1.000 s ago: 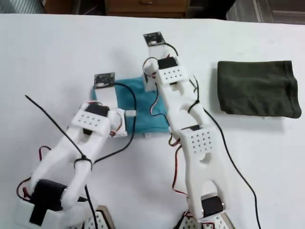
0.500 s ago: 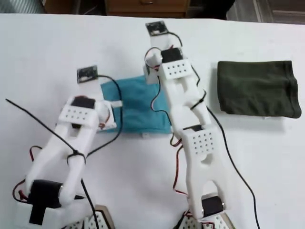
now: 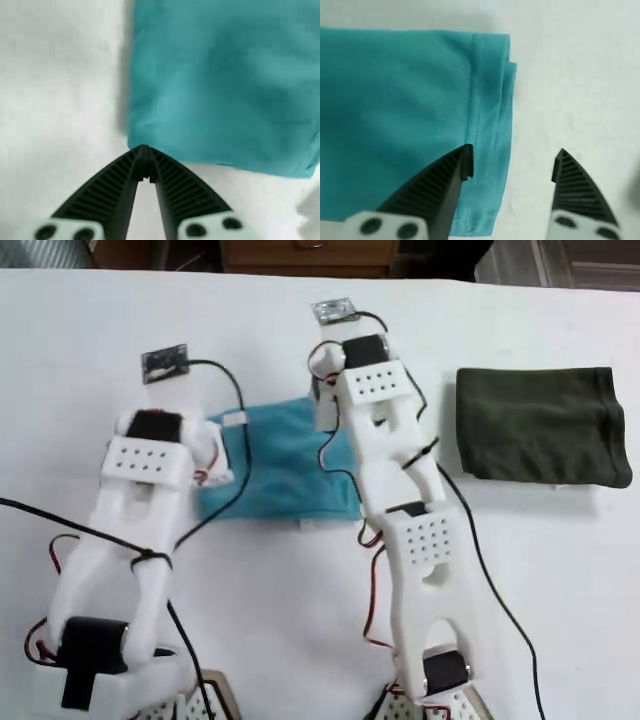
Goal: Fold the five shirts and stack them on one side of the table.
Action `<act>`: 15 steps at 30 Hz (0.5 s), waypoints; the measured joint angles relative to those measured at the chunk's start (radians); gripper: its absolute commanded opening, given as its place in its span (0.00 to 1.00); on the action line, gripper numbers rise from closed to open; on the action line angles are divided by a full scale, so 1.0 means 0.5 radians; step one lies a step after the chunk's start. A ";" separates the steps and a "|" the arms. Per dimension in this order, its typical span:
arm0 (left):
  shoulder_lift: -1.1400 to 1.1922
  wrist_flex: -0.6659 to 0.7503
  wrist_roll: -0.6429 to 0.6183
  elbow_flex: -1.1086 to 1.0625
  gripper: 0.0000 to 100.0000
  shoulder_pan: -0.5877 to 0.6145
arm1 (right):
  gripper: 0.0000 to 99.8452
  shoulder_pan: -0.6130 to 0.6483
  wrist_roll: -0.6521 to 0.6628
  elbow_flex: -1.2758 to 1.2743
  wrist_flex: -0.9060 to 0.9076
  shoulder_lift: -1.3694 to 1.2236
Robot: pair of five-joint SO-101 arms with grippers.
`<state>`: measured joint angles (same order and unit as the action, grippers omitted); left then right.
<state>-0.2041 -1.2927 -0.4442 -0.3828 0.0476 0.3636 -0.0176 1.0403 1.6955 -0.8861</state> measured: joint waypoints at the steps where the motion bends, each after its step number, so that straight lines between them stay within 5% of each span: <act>1: 0.000 0.003 0.000 0.000 0.03 0.046 | 0.28 0.015 -0.058 -0.003 0.000 0.000; 5: 0.000 0.009 0.000 0.000 0.03 0.245 | 0.37 0.037 -0.215 -0.025 -0.015 0.000; 15: 0.000 0.009 0.086 0.000 0.03 0.509 | 0.36 0.089 -0.279 -0.021 -0.031 -0.282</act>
<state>-0.2041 -1.2881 -0.4012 -0.3828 0.3023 0.4081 -0.1573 1.0296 1.6801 -1.0273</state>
